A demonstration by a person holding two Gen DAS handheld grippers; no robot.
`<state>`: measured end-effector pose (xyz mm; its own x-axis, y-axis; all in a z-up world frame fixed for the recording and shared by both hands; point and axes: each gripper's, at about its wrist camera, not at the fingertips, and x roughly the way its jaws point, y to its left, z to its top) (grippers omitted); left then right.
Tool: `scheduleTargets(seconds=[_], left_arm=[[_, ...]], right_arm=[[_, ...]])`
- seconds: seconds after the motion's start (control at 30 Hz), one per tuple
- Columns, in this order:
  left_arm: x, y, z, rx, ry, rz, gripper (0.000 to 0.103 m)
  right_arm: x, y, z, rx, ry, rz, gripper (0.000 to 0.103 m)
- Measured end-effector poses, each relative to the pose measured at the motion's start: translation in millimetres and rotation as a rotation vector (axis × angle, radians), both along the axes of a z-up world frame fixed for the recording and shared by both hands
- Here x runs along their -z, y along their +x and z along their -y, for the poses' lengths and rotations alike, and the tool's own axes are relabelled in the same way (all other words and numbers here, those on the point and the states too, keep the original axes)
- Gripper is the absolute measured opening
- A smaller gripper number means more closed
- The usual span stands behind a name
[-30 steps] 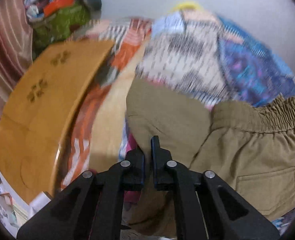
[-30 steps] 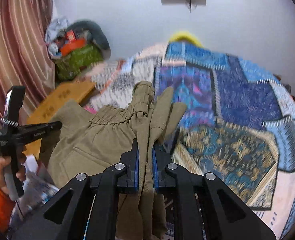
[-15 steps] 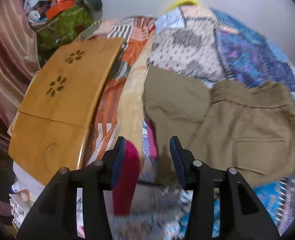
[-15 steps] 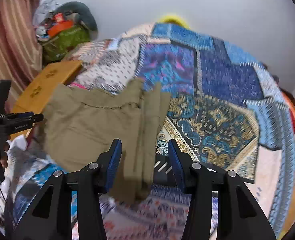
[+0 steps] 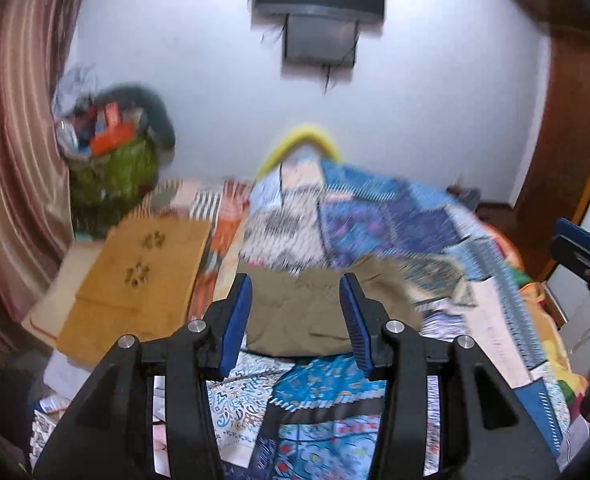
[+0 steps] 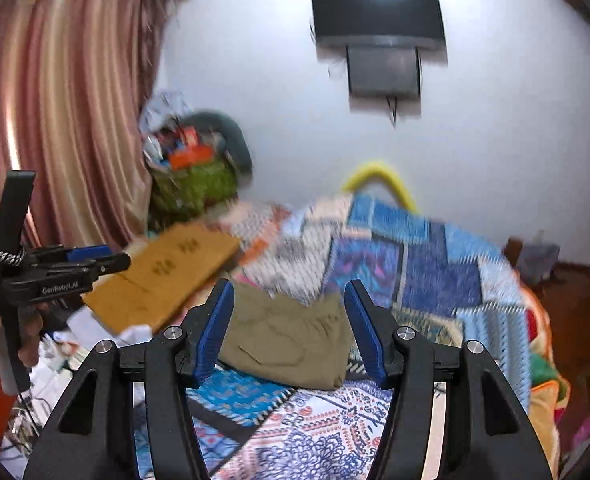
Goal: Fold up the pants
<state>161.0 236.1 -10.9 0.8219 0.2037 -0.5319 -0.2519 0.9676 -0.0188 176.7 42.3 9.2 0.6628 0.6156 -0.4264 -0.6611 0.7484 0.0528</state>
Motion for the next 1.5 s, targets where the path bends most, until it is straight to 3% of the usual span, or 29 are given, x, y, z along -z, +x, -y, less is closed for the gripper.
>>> scheduleTargets(seconds=[0.17, 0.37, 0.43, 0.5, 0.53, 0.63, 0.67, 0.7, 0.73, 0.8, 0.9, 1.5], left_arm=[[-37, -69, 49, 0.035, 0.067, 0.130, 0.045], [-48, -136, 92, 0.060, 0.102, 0.235, 0.046], [-48, -153, 101, 0.058, 0.114, 0.267, 0.050], [-47, -166, 107, 0.066, 0.112, 0.290, 0.062], [-46, -173, 110, 0.090, 0.108, 0.303, 0.064], [-45, -183, 115, 0.087, 0.122, 0.314, 0.071], [-44, -186, 115, 0.086, 0.121, 0.319, 0.076], [-44, -189, 116, 0.086, 0.119, 0.323, 0.083], [-43, -191, 117, 0.085, 0.119, 0.329, 0.086], [-42, -194, 118, 0.077, 0.126, 0.336, 0.099], [-40, -197, 119, 0.069, 0.129, 0.345, 0.102], [-30, -196, 118, 0.045, 0.111, 0.328, 0.102]], right_arm=[[-33, -61, 22, -0.030, 0.068, 0.108, 0.054], [-48, -121, 48, -0.043, 0.143, 0.201, 0.054], [-49, -134, 53, -0.040, 0.151, 0.219, 0.054], [-47, -145, 56, -0.031, 0.155, 0.238, 0.054], [-45, -148, 56, -0.029, 0.154, 0.243, 0.054], [-40, -152, 54, -0.031, 0.156, 0.245, 0.058], [-38, -152, 53, -0.021, 0.153, 0.244, 0.064], [-37, -154, 53, -0.012, 0.155, 0.245, 0.079], [-35, -155, 53, -0.001, 0.160, 0.248, 0.087], [-33, -159, 55, 0.020, 0.171, 0.259, 0.089], [-32, -164, 57, 0.040, 0.171, 0.254, 0.103], [-21, -178, 65, 0.066, 0.159, 0.238, 0.103]])
